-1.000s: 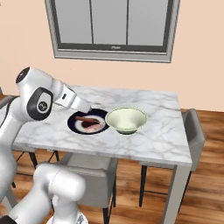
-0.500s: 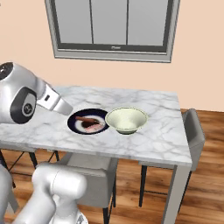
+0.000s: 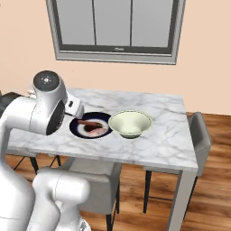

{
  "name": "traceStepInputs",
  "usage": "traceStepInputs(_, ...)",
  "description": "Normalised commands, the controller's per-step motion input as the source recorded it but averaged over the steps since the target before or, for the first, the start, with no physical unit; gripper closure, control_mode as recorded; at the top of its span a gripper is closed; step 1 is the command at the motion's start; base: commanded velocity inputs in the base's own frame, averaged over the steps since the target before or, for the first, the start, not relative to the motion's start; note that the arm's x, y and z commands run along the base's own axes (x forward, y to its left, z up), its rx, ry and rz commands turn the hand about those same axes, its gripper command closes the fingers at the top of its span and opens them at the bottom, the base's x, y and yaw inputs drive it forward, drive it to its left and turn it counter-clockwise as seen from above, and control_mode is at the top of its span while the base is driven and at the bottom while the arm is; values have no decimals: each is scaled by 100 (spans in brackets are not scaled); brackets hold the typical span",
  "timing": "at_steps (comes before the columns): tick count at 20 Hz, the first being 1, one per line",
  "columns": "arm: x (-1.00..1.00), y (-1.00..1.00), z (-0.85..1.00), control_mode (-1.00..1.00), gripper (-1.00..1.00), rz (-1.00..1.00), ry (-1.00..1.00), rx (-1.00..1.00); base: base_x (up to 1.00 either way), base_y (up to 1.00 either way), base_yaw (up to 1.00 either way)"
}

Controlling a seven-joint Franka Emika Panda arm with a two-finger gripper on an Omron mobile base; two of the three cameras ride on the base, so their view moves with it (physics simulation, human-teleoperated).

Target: Take the smaller bowl and place it next to the appetizer plate on the dining counter , and place the larger bowl next to the plate with cooked food.

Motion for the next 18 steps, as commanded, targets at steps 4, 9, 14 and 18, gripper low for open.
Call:
traceStepInputs(4,0,45,-28,-100,-100,36,-1,-5,0,0,0)
traceStepInputs(9,-13,39,0,-100,-100,6,-1,-22,0,0,0)
traceStepInputs(14,-26,26,0,-100,-100,0,-5,-24,0,0,0)
traceStepInputs(18,0,0,0,100,-100,0,0,0,-65,4,1)
